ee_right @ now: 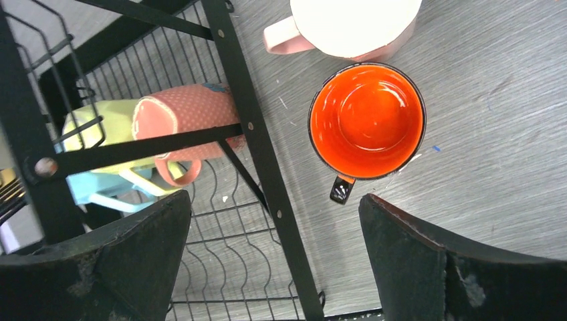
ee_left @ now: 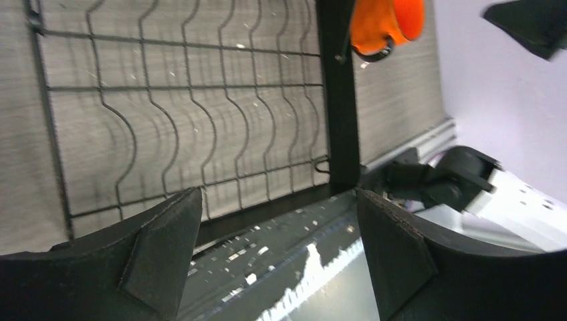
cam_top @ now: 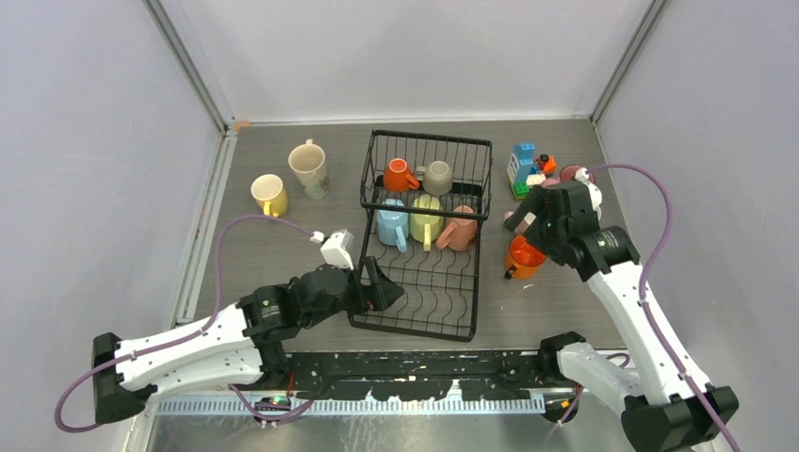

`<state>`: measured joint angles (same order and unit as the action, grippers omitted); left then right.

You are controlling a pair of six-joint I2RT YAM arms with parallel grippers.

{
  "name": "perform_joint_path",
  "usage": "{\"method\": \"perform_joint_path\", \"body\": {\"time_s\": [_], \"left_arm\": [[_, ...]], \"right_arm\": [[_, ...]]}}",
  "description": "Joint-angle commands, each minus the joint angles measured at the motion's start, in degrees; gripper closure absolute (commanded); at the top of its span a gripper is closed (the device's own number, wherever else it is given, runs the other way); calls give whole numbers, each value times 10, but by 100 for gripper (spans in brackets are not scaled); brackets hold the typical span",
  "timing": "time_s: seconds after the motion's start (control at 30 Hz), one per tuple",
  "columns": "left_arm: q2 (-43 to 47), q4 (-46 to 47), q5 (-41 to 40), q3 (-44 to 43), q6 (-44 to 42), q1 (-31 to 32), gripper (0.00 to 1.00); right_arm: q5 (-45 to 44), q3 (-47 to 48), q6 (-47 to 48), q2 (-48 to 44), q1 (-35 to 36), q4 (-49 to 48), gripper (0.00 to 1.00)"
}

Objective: Unload the cups from the dish rack
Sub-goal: Place the cup at the center of the board, then unload the cup from the dish rack.

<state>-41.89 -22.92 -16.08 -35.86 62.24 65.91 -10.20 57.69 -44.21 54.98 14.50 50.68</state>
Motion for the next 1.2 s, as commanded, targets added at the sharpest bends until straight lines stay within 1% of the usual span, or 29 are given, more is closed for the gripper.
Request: {"method": "perform_joint_path", "body": {"time_s": [0.0, 0.1, 0.27, 0.47, 0.63, 0.73, 0.8, 1.0, 1.07, 1.17], "left_arm": [[-42, 16, -87, -39, -53, -1, 15], [-77, 24, -126, -44, -71, 0, 21], [-131, 104, -173, -24, -90, 6, 33], [-225, 177, -273, -30, -104, 26, 41], [-297, 255, -351, -29, -130, 29, 45], [-334, 312, -386, -27, -160, 28, 46], [-360, 332, -408, -30, -166, 28, 47], [-424, 394, -424, -34, -173, 25, 52], [-443, 401, -437, -41, -171, 22, 52], [-464, 428, -434, -42, -163, 12, 52]], "right_arm": [[1, 0, -34, -55, -2, 13, 0], [-1, -11, -56, -93, -2, 17, 0], [-5, -21, -64, -144, -3, 31, 0], [-1, -18, -65, -186, -3, 56, 0], [15, -12, -65, -201, -2, 69, 0], [21, -6, -61, -206, -2, 79, 0], [22, -3, -58, -210, -3, 85, 0], [32, 4, -53, -217, -2, 98, 0], [38, 4, -54, -221, -2, 99, 0], [42, 3, -55, -227, -2, 100, 0]]}}
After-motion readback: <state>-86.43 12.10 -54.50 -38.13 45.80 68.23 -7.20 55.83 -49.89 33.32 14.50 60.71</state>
